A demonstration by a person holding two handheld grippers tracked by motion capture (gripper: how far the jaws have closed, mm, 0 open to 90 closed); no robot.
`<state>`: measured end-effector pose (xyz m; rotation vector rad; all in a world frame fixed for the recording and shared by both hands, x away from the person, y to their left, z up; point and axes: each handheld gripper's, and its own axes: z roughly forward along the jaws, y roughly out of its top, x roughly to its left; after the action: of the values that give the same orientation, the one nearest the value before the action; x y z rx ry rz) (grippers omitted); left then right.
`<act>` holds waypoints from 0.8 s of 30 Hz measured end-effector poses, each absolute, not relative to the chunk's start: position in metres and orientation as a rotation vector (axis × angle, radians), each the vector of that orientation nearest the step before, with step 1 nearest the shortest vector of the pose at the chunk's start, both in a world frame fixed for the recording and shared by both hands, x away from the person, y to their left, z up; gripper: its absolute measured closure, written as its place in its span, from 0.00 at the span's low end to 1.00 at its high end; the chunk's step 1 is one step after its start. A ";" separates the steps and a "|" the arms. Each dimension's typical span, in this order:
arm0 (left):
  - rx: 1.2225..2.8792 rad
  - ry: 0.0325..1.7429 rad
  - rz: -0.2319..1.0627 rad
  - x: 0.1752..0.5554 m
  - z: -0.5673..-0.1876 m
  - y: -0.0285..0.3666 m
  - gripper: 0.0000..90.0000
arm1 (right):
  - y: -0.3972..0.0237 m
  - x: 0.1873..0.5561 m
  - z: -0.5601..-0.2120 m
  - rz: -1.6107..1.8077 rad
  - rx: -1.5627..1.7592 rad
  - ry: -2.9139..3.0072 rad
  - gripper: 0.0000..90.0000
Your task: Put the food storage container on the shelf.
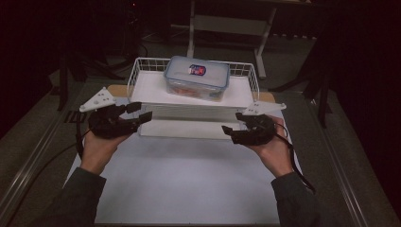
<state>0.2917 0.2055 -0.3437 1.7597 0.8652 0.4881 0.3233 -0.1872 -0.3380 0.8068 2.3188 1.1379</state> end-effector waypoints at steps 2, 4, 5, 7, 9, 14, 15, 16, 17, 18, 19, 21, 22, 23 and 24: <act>1.795 0.872 0.509 0.284 -0.350 0.206 0.48 | -0.187 0.316 -0.341 1.140 0.792 2.324 0.36; 1.810 0.878 0.517 0.276 -0.356 0.208 0.48 | -0.190 0.309 -0.346 1.149 0.803 2.323 0.35; 1.820 0.877 0.521 0.273 -0.358 0.209 0.47 | -0.193 0.306 -0.348 1.156 0.807 2.313 0.34; 1.831 0.887 0.538 0.263 -0.366 0.212 0.47 | -0.199 0.300 -0.352 1.168 0.819 2.300 0.33; 1.833 0.893 0.530 0.259 -0.370 0.214 0.46 | -0.203 0.297 -0.355 1.172 0.831 2.293 0.33; 1.812 0.929 0.516 0.238 -0.394 0.224 0.44 | -0.225 0.275 -0.373 1.237 0.906 2.219 0.33; 1.812 0.929 0.516 0.238 -0.394 0.224 0.44 | -0.229 0.270 -0.378 1.251 0.922 2.210 0.33; 1.844 0.959 0.526 0.230 -0.412 0.229 0.43 | -0.238 0.260 -0.389 1.239 0.940 2.195 0.33; 1.840 0.977 0.523 0.228 -0.417 0.232 0.43 | -0.241 0.256 -0.394 1.237 0.946 2.200 0.33; 1.828 0.993 0.528 0.226 -0.422 0.236 0.43 | -0.245 0.253 -0.399 1.233 0.952 2.198 0.33; 1.828 0.993 0.528 0.226 -0.422 0.236 0.43 | -0.245 0.253 -0.399 1.233 0.952 2.198 0.33; 1.806 1.020 0.525 0.223 -0.433 0.242 0.43 | -0.255 0.247 -0.412 1.231 0.993 2.193 0.32; 1.801 1.053 0.532 0.221 -0.445 0.246 0.43 | -0.258 0.246 -0.417 1.235 1.013 2.188 0.32; 1.805 1.062 0.526 0.221 -0.449 0.248 0.43 | -0.261 0.245 -0.421 1.241 1.028 2.188 0.32; 1.810 1.074 0.527 0.221 -0.453 0.249 0.43 | -0.263 0.244 -0.426 1.242 1.038 2.187 0.32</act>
<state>0.2208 0.2485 -0.4531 1.8102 1.0741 0.5266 0.2443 -0.2632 -0.4256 1.0382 2.1870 1.2418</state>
